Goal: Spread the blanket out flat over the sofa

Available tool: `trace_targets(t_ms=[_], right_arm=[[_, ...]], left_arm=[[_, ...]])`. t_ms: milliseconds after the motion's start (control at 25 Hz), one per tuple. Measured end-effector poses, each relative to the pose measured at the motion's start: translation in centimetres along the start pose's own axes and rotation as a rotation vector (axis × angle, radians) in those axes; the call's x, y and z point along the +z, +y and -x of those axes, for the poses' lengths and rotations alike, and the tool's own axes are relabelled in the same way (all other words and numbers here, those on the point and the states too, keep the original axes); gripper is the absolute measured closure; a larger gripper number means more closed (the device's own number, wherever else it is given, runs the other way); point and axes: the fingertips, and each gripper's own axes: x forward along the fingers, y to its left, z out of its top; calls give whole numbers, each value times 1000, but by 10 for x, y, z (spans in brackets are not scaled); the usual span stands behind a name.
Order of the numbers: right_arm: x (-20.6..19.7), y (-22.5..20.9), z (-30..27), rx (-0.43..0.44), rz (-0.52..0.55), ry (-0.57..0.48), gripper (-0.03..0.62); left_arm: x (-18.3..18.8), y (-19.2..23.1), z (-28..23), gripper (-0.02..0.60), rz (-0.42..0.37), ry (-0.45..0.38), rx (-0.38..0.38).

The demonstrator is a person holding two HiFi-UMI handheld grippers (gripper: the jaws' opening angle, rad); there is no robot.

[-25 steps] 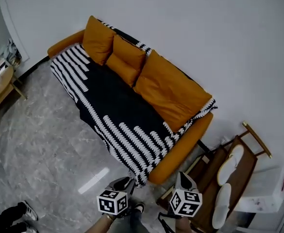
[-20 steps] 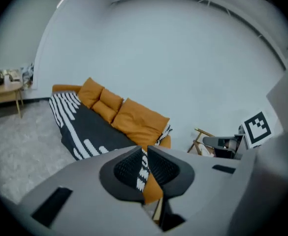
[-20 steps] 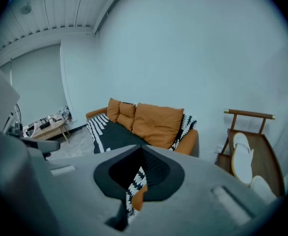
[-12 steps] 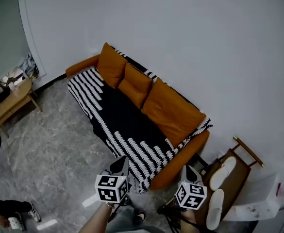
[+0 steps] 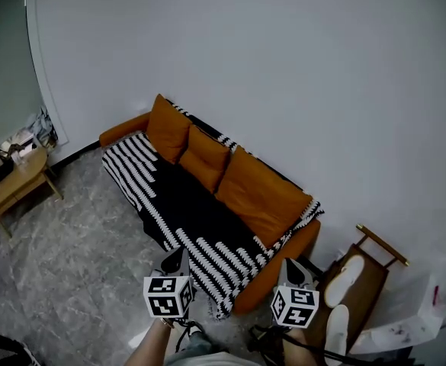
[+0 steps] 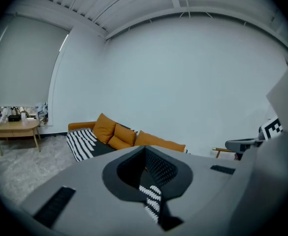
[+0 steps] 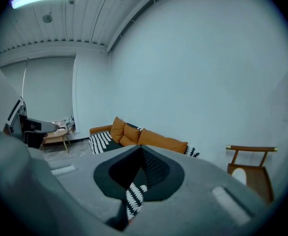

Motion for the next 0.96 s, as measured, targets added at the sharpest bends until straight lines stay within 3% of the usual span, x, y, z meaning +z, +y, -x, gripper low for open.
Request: trace_targets(t_ms=[960], right_arm=[[19, 19, -1, 9, 45, -40, 589]], left_arm=[[-4, 25, 9, 578, 10, 0, 35]])
